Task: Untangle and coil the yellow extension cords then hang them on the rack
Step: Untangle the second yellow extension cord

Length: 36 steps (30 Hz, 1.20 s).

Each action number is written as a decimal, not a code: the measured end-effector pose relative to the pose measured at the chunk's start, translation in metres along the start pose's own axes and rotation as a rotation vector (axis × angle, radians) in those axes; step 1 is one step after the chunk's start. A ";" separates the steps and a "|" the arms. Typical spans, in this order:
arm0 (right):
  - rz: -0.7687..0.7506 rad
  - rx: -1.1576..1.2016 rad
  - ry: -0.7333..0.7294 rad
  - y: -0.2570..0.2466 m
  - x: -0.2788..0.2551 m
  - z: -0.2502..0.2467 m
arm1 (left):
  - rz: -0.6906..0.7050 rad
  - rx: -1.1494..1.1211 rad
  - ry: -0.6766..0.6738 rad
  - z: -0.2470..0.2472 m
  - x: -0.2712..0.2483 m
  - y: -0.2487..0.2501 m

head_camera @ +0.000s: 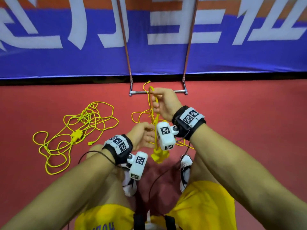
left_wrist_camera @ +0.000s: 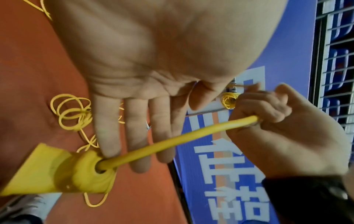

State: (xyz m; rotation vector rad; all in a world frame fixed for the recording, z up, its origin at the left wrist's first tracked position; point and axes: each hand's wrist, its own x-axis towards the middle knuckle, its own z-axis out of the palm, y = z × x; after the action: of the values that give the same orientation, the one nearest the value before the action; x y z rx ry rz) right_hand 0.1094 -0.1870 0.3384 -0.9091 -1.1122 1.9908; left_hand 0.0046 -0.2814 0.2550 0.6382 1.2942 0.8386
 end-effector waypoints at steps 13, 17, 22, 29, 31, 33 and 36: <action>0.156 -0.455 -0.054 0.026 0.003 -0.014 | 0.013 -0.336 0.174 -0.020 0.047 0.048; 0.135 -0.527 -0.104 0.033 -0.003 -0.016 | -0.033 -0.345 0.192 -0.021 0.057 0.077; 0.156 -0.620 -0.177 0.042 -0.007 -0.029 | -0.108 -0.400 0.096 -0.024 0.064 0.083; 0.262 -0.605 0.173 0.032 0.020 -0.048 | 0.002 -0.318 0.035 -0.020 0.047 0.093; 0.285 -0.413 0.202 0.027 0.026 -0.047 | 0.041 -0.310 -0.018 -0.013 0.033 0.092; 0.344 -0.149 0.144 0.025 0.030 -0.043 | 0.051 -0.235 -0.107 -0.004 0.018 0.090; 0.381 -0.002 0.136 0.033 0.036 -0.040 | 0.038 -0.022 -0.134 0.004 -0.002 0.075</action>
State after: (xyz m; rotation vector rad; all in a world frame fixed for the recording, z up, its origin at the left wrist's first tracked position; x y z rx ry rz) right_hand 0.1167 -0.1547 0.2850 -1.3159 -0.9162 2.1863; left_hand -0.0043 -0.2409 0.3171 0.6922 1.1539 0.8263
